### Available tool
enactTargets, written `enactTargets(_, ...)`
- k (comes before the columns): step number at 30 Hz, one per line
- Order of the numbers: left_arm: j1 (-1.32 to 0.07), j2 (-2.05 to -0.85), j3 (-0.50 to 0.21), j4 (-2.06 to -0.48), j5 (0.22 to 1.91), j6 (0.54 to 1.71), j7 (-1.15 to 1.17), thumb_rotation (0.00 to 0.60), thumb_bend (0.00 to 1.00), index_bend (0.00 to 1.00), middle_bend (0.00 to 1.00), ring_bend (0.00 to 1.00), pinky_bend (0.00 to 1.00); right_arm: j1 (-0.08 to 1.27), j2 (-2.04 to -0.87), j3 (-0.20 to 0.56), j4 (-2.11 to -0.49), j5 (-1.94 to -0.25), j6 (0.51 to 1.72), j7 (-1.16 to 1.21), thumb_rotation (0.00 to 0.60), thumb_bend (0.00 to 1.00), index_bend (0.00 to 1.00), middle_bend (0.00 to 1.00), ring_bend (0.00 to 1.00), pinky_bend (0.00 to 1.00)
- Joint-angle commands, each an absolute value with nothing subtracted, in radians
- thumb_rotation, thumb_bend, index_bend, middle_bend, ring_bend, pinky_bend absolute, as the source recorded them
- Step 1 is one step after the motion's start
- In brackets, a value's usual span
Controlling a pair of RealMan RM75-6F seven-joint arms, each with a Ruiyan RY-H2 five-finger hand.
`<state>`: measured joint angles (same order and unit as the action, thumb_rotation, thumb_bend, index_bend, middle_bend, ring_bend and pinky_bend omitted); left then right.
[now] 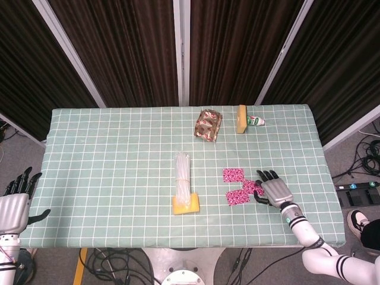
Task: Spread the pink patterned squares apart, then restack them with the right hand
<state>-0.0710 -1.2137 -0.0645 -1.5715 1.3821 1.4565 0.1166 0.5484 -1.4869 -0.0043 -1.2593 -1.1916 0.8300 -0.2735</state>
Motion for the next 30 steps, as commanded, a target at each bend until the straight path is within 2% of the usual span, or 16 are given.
enactTargets(1, -0.072, -1.215, -0.065, -1.571, 1.383, 1.456, 0.117, 0.6, 0.08, 0.17, 0.1, 0.1, 0.17, 0.537, -1.469, -0.009, -1.273, -1.196, 0.844, -0.273, 0.009, 0.53, 0.29, 0.0, 0.0, 0.0)
enactTargets(18, -0.069, -1.211, -0.063, -1.58, 1.385, 1.462, 0.121, 0.6, 0.08, 0.17, 0.1, 0.1, 0.17, 0.522, -1.443, 0.013, -1.353, -1.267, 0.904, -0.211, 0.017, 0.52, 0.29, 0.0, 0.0, 0.0)
enactTargets(30, -0.066, -1.212, -0.06, -1.581, 1.392, 1.468, 0.118, 0.6, 0.08, 0.17, 0.1, 0.1, 0.17, 0.51, -1.451, -0.025, -1.367, -1.273, 0.878, -0.24, 0.015, 0.52, 0.29, 0.0, 0.0, 0.0)
